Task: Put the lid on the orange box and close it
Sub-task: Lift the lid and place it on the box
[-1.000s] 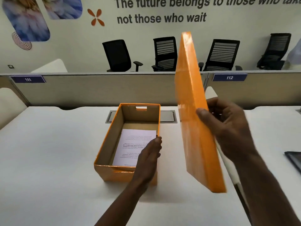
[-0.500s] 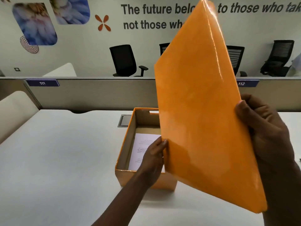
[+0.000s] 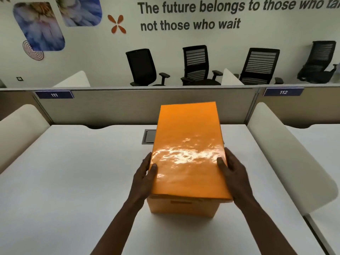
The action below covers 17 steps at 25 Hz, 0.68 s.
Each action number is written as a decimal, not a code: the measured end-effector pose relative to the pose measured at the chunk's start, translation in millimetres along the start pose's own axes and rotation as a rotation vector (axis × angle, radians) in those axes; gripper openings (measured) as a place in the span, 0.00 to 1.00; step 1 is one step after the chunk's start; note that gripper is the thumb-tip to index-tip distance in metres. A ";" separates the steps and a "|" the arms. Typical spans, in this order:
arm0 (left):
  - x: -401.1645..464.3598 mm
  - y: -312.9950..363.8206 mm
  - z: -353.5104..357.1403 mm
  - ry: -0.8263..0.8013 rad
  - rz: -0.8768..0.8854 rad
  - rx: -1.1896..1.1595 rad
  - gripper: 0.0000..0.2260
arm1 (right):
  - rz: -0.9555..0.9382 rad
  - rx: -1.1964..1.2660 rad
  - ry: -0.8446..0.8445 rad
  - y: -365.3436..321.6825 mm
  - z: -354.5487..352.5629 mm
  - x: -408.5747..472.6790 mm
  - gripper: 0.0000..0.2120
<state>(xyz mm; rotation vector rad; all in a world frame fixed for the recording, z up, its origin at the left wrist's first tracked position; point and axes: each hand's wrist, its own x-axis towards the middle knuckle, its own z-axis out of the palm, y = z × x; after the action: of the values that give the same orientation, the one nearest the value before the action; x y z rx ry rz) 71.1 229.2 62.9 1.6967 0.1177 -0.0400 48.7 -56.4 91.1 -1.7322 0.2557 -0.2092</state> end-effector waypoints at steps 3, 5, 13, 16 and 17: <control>6.1 -18.8 -1.6 -0.004 -0.058 0.062 0.22 | 0.118 -0.094 -0.027 32.1 16.0 10.0 0.28; 8.6 -26.3 0.9 -0.021 -0.095 0.088 0.24 | 0.182 -0.130 -0.039 47.4 20.6 16.3 0.28; 24.2 -30.2 7.4 -0.058 -0.164 0.128 0.27 | 0.225 -0.101 -0.088 65.2 22.6 29.7 0.28; 18.7 -38.1 7.8 -0.045 -0.182 0.130 0.27 | 0.224 -0.110 -0.100 70.6 22.5 27.3 0.26; 17.5 -38.9 7.6 -0.046 -0.171 0.140 0.27 | 0.223 -0.115 -0.107 71.4 22.0 27.7 0.26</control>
<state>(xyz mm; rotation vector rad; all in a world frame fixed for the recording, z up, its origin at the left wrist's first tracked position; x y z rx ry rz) 84.9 227.4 21.9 1.8202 0.2301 -0.2195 77.6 -55.5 16.8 -1.8062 0.3852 0.0618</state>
